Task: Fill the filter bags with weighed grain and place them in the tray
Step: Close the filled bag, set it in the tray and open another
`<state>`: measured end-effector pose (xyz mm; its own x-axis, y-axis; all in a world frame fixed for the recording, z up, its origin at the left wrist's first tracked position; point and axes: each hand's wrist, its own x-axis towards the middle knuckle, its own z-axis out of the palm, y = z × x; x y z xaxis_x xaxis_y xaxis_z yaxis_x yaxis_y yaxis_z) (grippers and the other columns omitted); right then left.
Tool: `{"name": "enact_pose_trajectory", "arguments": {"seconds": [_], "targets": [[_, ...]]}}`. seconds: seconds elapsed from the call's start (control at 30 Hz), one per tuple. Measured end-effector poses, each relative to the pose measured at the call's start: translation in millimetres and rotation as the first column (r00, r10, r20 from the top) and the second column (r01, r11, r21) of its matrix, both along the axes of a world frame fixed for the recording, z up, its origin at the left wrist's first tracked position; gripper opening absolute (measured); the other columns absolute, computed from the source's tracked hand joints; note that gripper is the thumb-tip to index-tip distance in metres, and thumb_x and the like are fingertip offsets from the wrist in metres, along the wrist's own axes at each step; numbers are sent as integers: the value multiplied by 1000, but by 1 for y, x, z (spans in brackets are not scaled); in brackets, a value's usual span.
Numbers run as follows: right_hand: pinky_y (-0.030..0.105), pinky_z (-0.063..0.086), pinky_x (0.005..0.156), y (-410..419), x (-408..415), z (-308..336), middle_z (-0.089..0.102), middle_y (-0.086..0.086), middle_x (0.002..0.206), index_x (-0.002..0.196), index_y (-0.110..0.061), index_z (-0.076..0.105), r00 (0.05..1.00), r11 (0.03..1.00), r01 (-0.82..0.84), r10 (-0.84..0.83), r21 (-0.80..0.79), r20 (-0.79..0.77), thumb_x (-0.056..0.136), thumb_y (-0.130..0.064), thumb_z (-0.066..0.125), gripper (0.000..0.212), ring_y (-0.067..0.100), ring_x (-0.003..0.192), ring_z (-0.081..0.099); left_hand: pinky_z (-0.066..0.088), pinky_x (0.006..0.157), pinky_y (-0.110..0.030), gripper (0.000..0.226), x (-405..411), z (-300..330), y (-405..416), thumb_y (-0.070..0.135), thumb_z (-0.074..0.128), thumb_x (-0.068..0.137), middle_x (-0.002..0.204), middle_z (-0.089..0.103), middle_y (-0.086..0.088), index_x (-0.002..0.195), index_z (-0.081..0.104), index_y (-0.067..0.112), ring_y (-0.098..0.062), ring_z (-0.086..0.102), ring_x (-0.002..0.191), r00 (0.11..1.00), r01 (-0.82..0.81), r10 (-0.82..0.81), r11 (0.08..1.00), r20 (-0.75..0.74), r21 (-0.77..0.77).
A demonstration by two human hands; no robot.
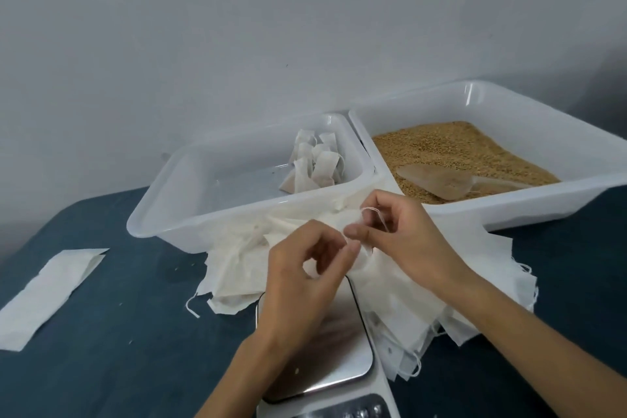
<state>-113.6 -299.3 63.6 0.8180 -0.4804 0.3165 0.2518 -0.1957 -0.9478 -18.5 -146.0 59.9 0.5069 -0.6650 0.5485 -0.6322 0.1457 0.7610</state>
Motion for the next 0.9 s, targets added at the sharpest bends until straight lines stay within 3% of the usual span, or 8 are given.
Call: {"name": "enact_pose_trajectory", "arguments": {"seconds": [0.07,0.13,0.43,0.53,0.63,0.7,0.77,0.9], "targets": [[17,48,66,1,0,1,62,-3,71,83,-12,61,996,997,-80,80,-9,37,88,-7,76,16,9,67,58,53,70,-29,15,0,0,0,37,73,92,77,67,2,83,68,26,-15,61,71,998,31,-29,999,-49,35],[20,50,72,1,0,1,64,-3,76,85,-17,61,993,995,-100,100,-7,54,90,3,69,23,11,74,60,54,72,-27,18,3,1,0,40,74,90,78,68,2,82,68,25,-12,62,72,993,29,-26,999,-115,26],[20,51,65,10,-6,9,64,9,68,77,-13,49,991,992,-89,80,89,108,79,-11,78,29,14,63,59,53,67,-32,26,5,3,-1,44,74,90,77,65,-2,80,66,22,-15,59,69,970,62,-56,998,-236,18],[22,52,69,9,-4,9,59,8,70,79,-7,49,991,990,-77,63,117,119,87,0,72,25,16,68,56,48,63,-19,19,6,4,-1,31,71,95,73,63,0,81,67,18,-11,58,64,960,75,-78,997,-267,-21],[24,52,74,7,-5,8,61,-1,75,81,-4,59,995,990,34,-20,-136,103,92,9,65,17,12,74,59,43,59,-13,21,8,6,0,26,66,97,67,59,-3,79,66,16,-7,54,59,950,37,-52,998,-308,-55],[24,53,76,8,-6,5,68,-6,84,87,-11,70,989,912,144,-118,-385,92,89,14,63,26,12,81,67,43,59,-15,21,8,6,0,25,67,97,65,59,-1,78,66,16,-8,52,59,948,29,-50,997,-315,-70],[22,54,80,10,-7,2,70,-7,91,95,-18,76,985,886,167,-128,-432,117,89,7,67,27,16,90,69,44,61,-17,21,9,5,0,24,68,98,65,59,2,79,67,16,-10,52,60,949,35,-56,997,-309,-74],[28,53,78,15,-6,5,71,0,92,100,-23,78,999,984,-1,8,-179,37,95,-32,69,13,17,89,69,46,64,-16,16,11,4,0,19,64,101,75,66,9,90,75,24,-8,55,65,964,65,-78,996,-252,-60]]}}
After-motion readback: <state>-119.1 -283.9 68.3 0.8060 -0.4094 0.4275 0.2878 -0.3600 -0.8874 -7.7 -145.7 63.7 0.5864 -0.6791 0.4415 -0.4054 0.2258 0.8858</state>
